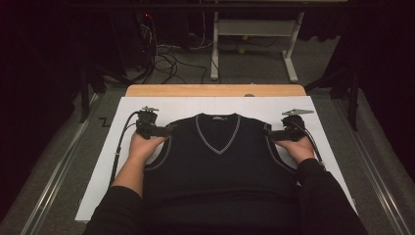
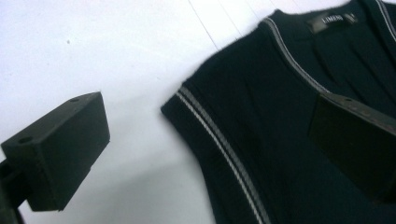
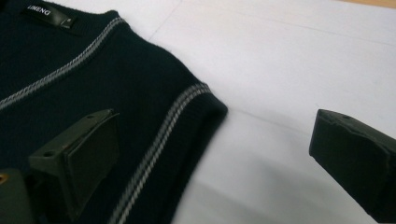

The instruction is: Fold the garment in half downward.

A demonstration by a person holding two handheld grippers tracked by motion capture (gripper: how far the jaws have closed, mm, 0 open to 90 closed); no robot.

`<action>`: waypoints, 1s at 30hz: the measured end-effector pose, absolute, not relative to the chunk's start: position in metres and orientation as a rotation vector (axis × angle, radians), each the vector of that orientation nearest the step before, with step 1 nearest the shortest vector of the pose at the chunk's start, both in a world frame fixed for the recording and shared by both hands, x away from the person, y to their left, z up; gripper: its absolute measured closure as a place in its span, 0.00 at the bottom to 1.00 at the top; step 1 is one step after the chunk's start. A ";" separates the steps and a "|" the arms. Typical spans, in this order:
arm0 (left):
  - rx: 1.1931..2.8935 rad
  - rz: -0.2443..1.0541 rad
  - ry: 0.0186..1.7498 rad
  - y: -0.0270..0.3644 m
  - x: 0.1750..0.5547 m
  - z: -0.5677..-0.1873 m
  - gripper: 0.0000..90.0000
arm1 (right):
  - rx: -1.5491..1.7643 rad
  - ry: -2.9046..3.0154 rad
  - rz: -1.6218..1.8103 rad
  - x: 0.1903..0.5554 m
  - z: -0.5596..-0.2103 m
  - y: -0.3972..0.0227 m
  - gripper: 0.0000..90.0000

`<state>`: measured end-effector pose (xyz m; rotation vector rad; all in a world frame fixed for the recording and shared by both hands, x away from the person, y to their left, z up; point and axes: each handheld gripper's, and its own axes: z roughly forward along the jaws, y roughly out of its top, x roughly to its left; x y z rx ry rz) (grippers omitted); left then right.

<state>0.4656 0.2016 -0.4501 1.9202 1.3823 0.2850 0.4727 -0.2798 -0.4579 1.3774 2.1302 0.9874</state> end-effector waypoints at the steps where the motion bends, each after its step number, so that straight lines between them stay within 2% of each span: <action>1: 1.918 0.283 1.395 0.201 0.467 -0.452 0.00 | 1.386 2.133 0.992 0.476 -0.458 -0.277 0.04; 3: 1.924 0.247 1.451 0.200 0.469 -0.458 0.00 | 1.397 2.132 1.004 0.480 -0.457 -0.272 0.07; 6: 1.935 0.218 1.478 0.193 0.471 -0.465 0.00 | 1.401 2.126 1.008 0.482 -0.457 -0.264 0.16; 14: 1.940 0.274 1.548 0.182 0.470 -0.469 0.11 | 1.448 2.161 0.918 0.483 -0.469 -0.259 0.21; 17: 1.961 0.287 1.539 0.180 0.469 -0.469 0.17 | 1.438 2.166 0.918 0.482 -0.468 -0.258 0.31; 18: 1.965 0.289 1.526 0.179 0.468 -0.468 0.26 | 1.424 2.160 0.889 0.480 -0.468 -0.254 0.39; 19: 1.969 0.281 1.507 0.179 0.468 -0.468 0.26 | 1.424 2.160 0.889 0.480 -0.468 -0.254 0.39; 20: 1.970 0.289 1.504 0.177 0.467 -0.469 0.30 | 1.416 2.160 0.883 0.479 -0.468 -0.252 0.44; 22: 1.968 0.313 1.513 0.175 0.466 -0.469 0.44 | 1.413 2.154 0.881 0.479 -0.467 -0.248 0.58; 23: 1.970 0.323 1.516 0.173 0.466 -0.469 0.44 | 1.413 2.154 0.881 0.479 -0.467 -0.248 0.58; 24: 1.979 0.335 1.513 0.171 0.465 -0.469 0.47 | 1.418 2.155 0.891 0.479 -0.467 -0.247 0.63; 25: 1.999 0.362 1.501 0.169 0.464 -0.469 0.55 | 1.409 2.163 0.903 0.478 -0.467 -0.246 0.72; 26: 2.015 0.374 1.486 0.168 0.463 -0.469 0.55 | 1.409 2.163 0.903 0.478 -0.467 -0.246 0.72; 27: 2.013 0.362 1.483 0.169 0.463 -0.469 0.58 | 1.410 2.170 0.913 0.478 -0.467 -0.245 0.77; 30: 2.008 0.307 1.473 0.170 0.462 -0.468 0.74 | 1.399 2.194 0.933 0.477 -0.467 -0.243 0.86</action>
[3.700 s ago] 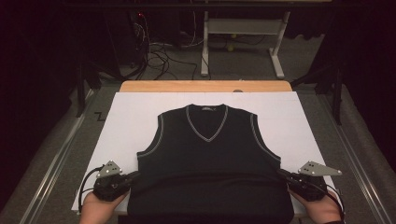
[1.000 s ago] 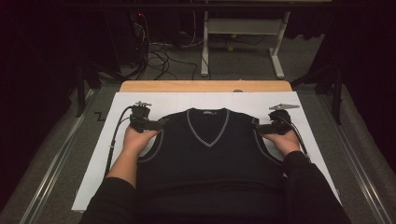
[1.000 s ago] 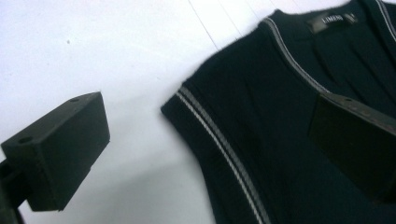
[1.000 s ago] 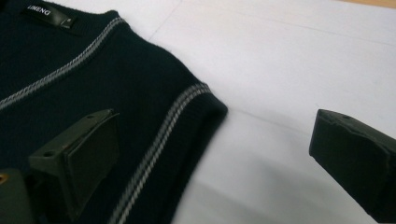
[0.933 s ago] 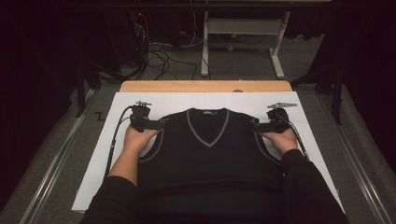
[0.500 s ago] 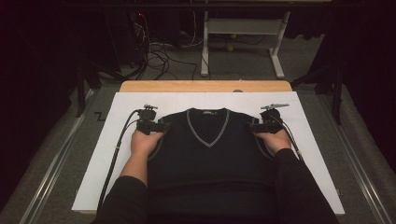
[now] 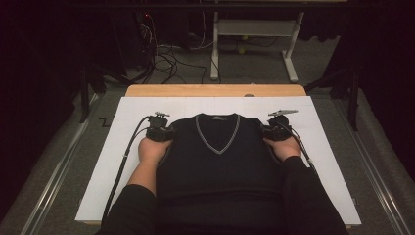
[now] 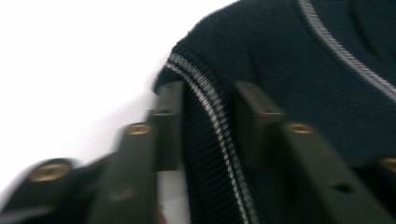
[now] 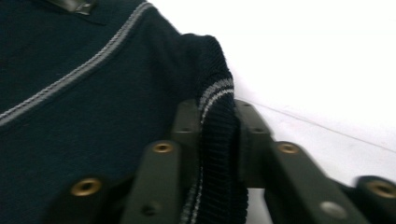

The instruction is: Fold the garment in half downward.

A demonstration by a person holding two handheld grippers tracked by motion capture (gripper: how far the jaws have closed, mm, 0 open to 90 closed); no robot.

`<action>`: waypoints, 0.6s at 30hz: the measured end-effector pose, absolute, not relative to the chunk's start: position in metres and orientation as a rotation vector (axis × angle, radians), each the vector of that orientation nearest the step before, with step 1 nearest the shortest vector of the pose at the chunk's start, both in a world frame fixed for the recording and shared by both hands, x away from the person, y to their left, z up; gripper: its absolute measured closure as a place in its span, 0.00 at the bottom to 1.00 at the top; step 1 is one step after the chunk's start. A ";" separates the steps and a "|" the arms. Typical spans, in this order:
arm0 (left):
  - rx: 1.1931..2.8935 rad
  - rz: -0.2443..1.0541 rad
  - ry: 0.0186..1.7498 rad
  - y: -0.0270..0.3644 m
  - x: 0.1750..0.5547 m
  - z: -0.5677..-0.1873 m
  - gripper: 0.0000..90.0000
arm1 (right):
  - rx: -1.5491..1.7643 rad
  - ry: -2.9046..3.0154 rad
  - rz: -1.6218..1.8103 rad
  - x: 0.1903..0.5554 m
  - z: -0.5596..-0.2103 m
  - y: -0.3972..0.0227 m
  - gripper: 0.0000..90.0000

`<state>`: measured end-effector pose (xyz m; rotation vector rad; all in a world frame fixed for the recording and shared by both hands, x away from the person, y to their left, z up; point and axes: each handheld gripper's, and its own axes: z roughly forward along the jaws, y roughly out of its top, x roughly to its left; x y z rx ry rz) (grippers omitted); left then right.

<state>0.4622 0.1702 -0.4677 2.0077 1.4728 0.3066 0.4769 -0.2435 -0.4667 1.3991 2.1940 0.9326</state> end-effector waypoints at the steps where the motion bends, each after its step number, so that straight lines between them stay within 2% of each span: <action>1: 2.016 0.311 1.469 0.169 0.462 -0.467 0.78 | 1.392 2.199 0.929 0.477 -0.466 -0.244 0.87; 8: 1.873 0.424 1.432 0.179 0.459 -0.432 0.81 | 1.335 2.099 0.973 0.472 -0.442 -0.249 0.88; 10: 1.850 0.463 1.407 0.182 0.460 -0.414 0.81 | 1.301 2.061 0.984 0.471 -0.427 -0.250 0.88; 11: 1.845 0.527 1.382 0.184 0.460 -0.393 0.81 | 1.265 2.018 1.013 0.469 -0.409 -0.250 0.88; 12: 1.845 0.527 1.382 0.184 0.460 -0.393 0.81 | 1.248 1.999 1.027 0.468 -0.399 -0.250 0.88; 18: 1.772 0.638 1.303 0.189 0.456 -0.333 0.81 | 1.179 1.893 1.090 0.465 -0.355 -0.250 0.88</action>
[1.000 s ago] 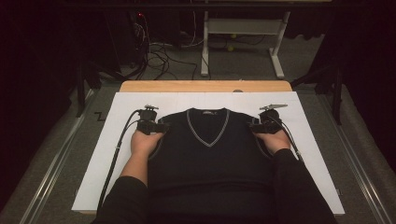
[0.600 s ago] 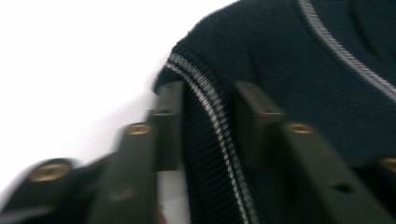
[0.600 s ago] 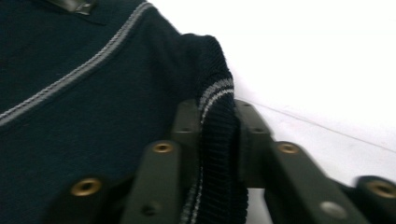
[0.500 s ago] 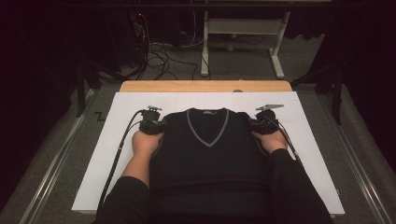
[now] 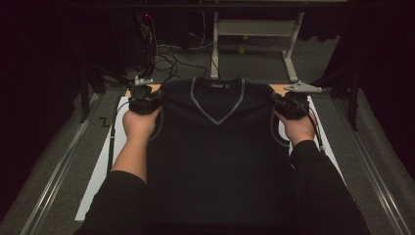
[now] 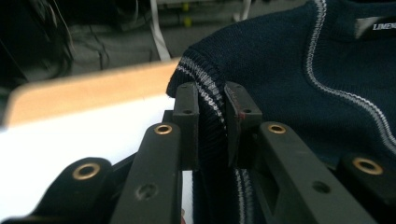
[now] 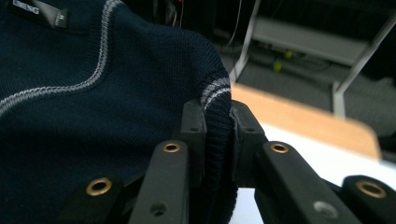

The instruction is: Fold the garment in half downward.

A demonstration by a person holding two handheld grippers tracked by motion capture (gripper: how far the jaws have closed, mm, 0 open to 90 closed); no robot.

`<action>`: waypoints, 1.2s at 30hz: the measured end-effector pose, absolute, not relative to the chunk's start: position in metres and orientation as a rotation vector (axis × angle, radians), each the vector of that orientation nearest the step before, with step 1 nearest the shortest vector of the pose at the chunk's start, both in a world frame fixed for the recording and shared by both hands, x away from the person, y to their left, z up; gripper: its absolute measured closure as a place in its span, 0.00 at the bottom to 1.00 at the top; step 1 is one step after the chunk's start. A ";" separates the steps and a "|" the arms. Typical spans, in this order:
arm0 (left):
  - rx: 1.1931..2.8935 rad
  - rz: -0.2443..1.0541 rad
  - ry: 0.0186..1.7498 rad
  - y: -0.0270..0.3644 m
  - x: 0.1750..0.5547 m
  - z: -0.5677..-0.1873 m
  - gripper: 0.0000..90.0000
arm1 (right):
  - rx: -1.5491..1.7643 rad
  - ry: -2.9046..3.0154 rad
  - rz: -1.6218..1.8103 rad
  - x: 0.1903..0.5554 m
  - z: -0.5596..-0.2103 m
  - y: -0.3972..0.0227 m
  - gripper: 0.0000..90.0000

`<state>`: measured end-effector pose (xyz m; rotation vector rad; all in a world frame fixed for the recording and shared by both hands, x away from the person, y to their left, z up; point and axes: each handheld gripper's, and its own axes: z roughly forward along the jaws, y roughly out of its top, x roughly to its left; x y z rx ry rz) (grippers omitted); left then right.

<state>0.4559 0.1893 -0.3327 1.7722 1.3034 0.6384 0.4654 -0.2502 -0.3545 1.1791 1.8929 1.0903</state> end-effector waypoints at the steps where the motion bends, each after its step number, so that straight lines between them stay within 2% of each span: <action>1: 1.769 0.654 1.291 0.189 0.455 -0.325 0.81 | 1.166 1.879 1.098 0.465 -0.347 -0.250 0.88; 6: 1.752 0.710 1.252 0.188 0.455 -0.295 0.81 | 1.105 1.826 1.098 0.467 -0.308 -0.249 0.88; 14: 1.673 0.772 1.186 0.192 0.455 -0.253 0.81 | 1.037 1.739 1.124 0.463 -0.272 -0.250 0.88; 19: 1.638 0.751 1.172 0.192 0.451 -0.253 0.81 | 1.033 1.691 1.199 0.458 -0.256 -0.252 0.88; 24: 1.656 0.695 1.203 0.193 0.449 -0.280 0.81 | 1.062 1.734 1.198 0.456 -0.275 -0.253 0.88; 26: 1.689 0.676 1.204 0.192 0.447 -0.291 0.81 | 1.072 1.781 1.194 0.457 -0.295 -0.252 0.88; 36: 1.730 0.592 1.116 0.195 0.414 -0.354 0.81 | 1.070 1.871 1.190 0.436 -0.348 -0.264 0.88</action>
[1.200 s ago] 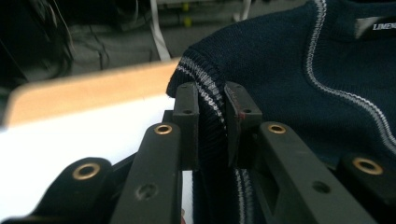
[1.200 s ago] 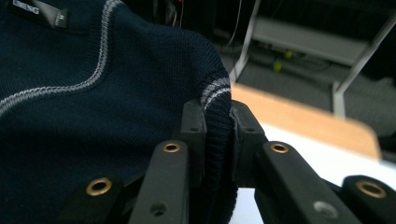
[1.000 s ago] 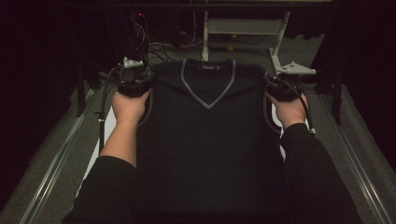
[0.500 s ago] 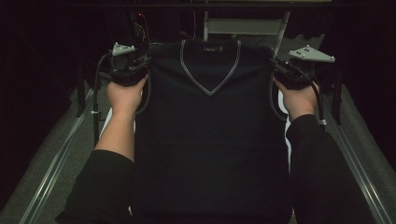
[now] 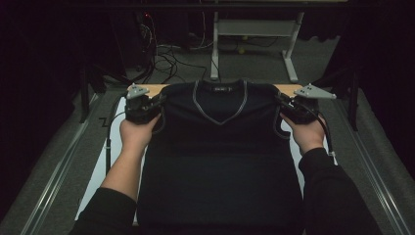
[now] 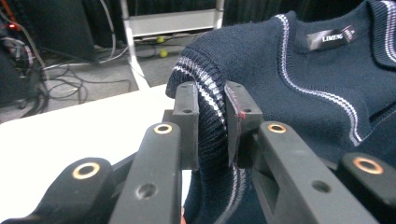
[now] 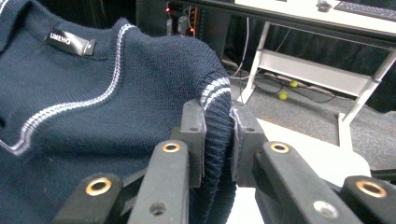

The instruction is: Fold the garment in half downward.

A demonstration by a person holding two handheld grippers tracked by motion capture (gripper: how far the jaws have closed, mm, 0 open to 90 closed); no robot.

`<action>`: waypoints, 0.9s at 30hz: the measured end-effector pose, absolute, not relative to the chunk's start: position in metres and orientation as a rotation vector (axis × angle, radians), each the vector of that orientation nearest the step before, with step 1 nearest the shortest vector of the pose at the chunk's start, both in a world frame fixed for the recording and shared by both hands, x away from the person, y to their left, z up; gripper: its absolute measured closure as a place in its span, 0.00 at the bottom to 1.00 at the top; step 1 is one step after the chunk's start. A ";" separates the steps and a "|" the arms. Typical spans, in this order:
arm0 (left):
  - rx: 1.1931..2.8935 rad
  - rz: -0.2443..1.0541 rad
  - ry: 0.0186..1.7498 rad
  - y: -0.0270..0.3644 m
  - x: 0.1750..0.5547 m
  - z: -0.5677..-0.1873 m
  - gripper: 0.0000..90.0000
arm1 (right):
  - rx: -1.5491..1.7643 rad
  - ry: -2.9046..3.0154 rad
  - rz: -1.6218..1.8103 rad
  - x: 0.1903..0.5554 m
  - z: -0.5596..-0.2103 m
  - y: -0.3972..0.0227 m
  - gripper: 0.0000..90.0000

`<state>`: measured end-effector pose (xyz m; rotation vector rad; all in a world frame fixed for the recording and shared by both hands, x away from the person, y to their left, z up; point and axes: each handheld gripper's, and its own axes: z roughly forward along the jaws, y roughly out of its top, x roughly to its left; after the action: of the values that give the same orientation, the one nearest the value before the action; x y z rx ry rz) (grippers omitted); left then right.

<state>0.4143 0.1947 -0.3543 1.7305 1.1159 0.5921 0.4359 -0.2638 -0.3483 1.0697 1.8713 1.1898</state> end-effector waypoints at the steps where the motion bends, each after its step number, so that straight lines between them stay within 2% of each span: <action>1: 1.730 0.588 1.103 0.196 0.409 -0.359 0.81 | 1.064 1.878 1.192 0.431 -0.353 -0.265 0.88; 9: 1.815 0.569 0.987 0.199 0.360 -0.389 0.81 | 0.985 1.950 1.183 0.392 -0.379 -0.269 0.87; 15: 1.849 0.563 0.943 0.201 0.317 -0.403 0.81 | 0.935 1.969 1.213 0.349 -0.397 -0.273 0.87; 21: 1.848 0.491 0.948 0.206 0.278 -0.422 0.81 | 0.907 2.016 1.224 0.304 -0.424 -0.280 0.87; 27: 1.847 0.406 0.972 0.211 0.257 -0.426 0.80 | 0.920 2.069 1.205 0.286 -0.433 -0.279 0.87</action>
<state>0.2570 0.2107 -0.4260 1.8473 0.9725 0.4060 0.2860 -0.2789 -0.4330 0.9197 2.0692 1.2045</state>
